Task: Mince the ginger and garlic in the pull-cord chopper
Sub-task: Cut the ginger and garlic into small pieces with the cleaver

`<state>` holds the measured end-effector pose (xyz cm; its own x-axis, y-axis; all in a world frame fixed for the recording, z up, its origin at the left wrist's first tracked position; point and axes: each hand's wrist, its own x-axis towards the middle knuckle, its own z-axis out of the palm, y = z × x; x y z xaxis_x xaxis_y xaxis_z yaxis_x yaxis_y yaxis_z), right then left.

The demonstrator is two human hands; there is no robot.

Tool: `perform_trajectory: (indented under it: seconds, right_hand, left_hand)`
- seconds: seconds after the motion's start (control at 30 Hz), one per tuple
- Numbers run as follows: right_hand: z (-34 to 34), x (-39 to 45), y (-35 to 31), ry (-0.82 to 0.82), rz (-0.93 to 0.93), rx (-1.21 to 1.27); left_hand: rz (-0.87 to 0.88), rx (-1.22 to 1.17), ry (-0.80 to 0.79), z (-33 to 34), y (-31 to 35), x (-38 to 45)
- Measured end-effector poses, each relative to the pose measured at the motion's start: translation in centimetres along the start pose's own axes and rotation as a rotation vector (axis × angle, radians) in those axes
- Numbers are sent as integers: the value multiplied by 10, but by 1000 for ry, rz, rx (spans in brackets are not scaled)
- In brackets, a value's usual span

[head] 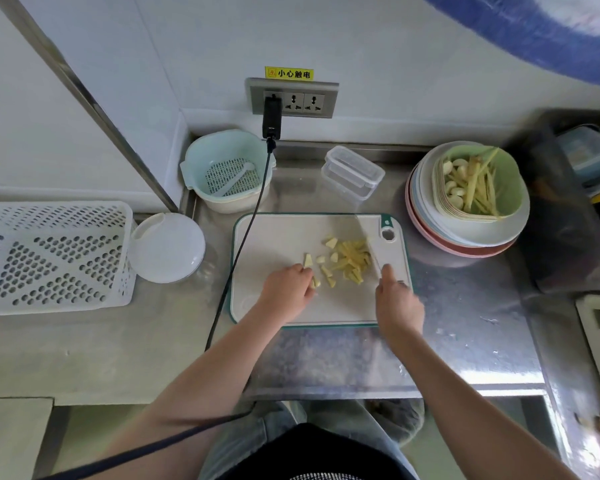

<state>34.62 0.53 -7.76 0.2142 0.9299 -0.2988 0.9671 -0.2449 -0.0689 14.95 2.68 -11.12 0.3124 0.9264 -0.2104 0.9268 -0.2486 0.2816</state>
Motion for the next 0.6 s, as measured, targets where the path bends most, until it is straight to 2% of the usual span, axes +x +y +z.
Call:
perform_trajectory:
  seconds: [0.1, 0.17, 0.27, 0.37, 0.4, 0.47, 0.53, 0.6]
  right_hand:
    - [10, -16, -12, -61, -124, -61]
    - [10, -20, -12, -31, -128, 3]
    - [7, -12, 6, 93, 12, 306]
    - [0, 1, 30, 47, 205, 740]
    - [-1, 5, 37, 23, 226, 731]
    - [3, 14, 48, -3, 201, 515]
    - [8, 19, 53, -19, 187, 360]
    - [11, 24, 56, -37, 174, 260]
  left_hand:
    - [-103, -56, 44, -1, 2, 8]
    - [-121, -119, 69, -2, 3, 13]
    - [-96, -340, 80, -4, 1, 8]
    - [-111, -373, 160, -4, -11, -8]
    - [-121, -352, 200, -5, -17, -14]
    - [-85, -251, 296, -9, -29, -27]
    - [-65, -32, 391, -13, -42, -37]
    - [-137, 139, 457, -24, -56, -45]
